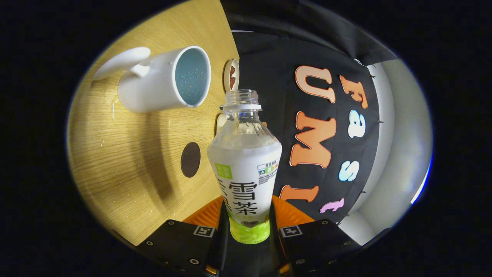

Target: Take the bottle from table, then pour the juice into the cup, finally place the bottle on the coaster

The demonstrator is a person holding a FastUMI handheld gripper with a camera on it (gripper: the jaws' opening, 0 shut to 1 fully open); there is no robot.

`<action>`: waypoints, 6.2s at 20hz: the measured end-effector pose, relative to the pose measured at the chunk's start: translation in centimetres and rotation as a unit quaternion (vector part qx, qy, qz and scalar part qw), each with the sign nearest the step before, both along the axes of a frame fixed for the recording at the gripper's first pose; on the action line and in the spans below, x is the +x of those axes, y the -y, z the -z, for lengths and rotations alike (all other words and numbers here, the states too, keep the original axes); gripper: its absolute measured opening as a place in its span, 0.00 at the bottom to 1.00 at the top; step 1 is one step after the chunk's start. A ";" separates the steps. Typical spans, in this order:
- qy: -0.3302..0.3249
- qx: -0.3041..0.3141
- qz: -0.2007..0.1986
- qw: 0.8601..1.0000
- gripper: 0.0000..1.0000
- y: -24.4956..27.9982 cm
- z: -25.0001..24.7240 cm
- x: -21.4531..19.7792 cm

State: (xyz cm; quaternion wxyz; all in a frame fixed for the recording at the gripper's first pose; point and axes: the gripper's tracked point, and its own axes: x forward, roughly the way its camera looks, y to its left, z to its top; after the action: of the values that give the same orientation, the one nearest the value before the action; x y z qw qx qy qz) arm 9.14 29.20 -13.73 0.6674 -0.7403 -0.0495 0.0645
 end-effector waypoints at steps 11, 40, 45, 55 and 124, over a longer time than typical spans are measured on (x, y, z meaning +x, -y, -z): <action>0.005 -0.018 -0.008 1.000 0.47 -0.4 -0.8 -0.3; 0.013 -0.067 -0.012 0.998 0.47 -1.2 -1.1 -0.6; 0.019 -0.081 -0.012 0.996 0.47 -1.4 -1.5 -0.5; 0.024 -0.114 -0.020 0.993 0.47 -2.4 -2.1 -0.6; -0.026 -0.026 0.001 0.999 0.47 -2.3 -1.0 -1.5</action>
State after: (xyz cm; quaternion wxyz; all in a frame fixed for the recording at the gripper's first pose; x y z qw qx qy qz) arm 7.62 31.45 -12.69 0.6493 -0.7553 -0.0292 0.0843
